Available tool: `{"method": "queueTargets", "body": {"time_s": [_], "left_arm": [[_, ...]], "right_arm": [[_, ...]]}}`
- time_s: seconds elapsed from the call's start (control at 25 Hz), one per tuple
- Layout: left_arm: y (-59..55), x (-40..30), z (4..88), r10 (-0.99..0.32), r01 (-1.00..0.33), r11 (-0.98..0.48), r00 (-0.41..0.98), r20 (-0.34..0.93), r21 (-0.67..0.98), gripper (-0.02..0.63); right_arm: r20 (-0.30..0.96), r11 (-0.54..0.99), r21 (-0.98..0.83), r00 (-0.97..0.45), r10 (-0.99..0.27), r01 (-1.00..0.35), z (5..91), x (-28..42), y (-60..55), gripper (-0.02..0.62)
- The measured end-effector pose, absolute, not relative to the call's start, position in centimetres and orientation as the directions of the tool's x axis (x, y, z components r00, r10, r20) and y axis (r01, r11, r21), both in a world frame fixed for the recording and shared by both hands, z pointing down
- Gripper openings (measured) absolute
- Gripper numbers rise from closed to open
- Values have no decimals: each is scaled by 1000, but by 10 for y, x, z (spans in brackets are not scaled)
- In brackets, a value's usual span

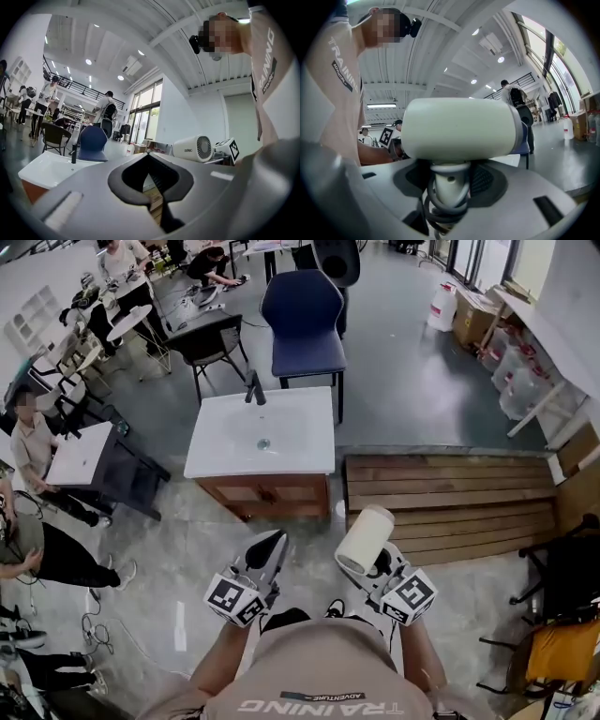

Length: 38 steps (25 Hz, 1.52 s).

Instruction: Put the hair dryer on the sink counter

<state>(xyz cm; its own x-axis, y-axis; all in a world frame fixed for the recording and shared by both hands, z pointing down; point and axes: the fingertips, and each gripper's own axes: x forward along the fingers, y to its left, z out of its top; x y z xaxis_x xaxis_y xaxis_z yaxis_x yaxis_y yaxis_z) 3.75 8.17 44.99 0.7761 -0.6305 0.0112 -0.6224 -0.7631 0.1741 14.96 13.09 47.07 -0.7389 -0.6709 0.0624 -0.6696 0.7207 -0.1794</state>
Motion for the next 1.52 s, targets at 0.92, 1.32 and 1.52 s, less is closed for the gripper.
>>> {"method": "queueTargets", "body": {"time_s": [0.92,1.32,1.52], "left_arm": [[-54,3,458,-608,-604,-784,794,23,146,8],[-114,-25,472,-553,-550,-822,833,26,150,8],[-136,-34,477,-539,-535,-829,842,25,161,8]], "right_arm": [[72,679,-214,-705,-706,-702,462,132,0,218],[95,615,-221,-644,-759,-757,473,108,-53,218],[100,580,-238,-613,-783,-779,477,105,-72,218]]}}
